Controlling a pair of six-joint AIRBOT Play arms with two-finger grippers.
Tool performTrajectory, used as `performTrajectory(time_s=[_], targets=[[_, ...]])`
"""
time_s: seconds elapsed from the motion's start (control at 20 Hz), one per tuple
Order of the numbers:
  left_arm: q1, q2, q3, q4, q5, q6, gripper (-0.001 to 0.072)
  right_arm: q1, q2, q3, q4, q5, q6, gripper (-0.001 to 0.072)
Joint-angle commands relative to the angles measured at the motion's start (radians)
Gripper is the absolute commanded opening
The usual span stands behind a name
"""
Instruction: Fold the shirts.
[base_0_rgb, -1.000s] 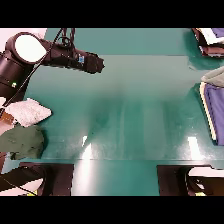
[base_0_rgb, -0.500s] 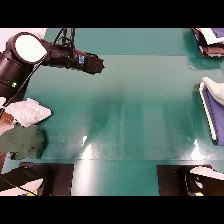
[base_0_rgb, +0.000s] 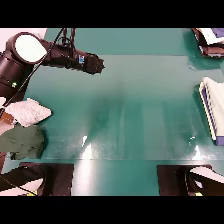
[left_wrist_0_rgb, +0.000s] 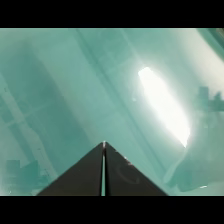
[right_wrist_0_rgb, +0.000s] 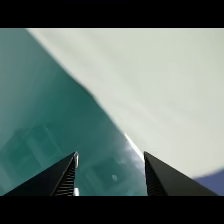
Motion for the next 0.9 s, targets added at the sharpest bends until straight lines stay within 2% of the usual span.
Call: performTrajectory(time_s=[0.0,0.2,0.25,0.3,0.45,0.5,0.85], targets=[[0.0,0.0,0.0,-0.002,0.003,0.0,0.0031,0.145,0.007,-0.011,0.125,-0.01,0.0,0.0491],[0.0,0.0,0.0,-0.005,0.012,0.0,0.0031,0.452,0.007,-0.011,0.167,-0.011,0.0,0.0488],[0.0,0.0,0.0,-0.005,0.012,0.0,0.0031,0.525,0.007,-0.011,0.167,-0.011,-0.001,0.046],[0.0,0.0,0.0,-0.005,0.012,0.0,0.0031,0.6,0.007,-0.011,0.166,-0.011,-0.001,0.039],[0.0,0.0,0.0,-0.005,0.012,0.0,0.0031,0.779,0.007,-0.011,0.165,-0.013,-0.001,0.0083],[0.0,0.0,0.0,-0.005,0.012,0.0,0.0031,0.827,0.007,-0.011,0.161,-0.013,-0.002,0.0015],[0.0,0.0,0.0,-0.005,0.012,0.0,0.0031,0.952,0.007,-0.011,0.16,-0.008,-0.016,0.0015]])
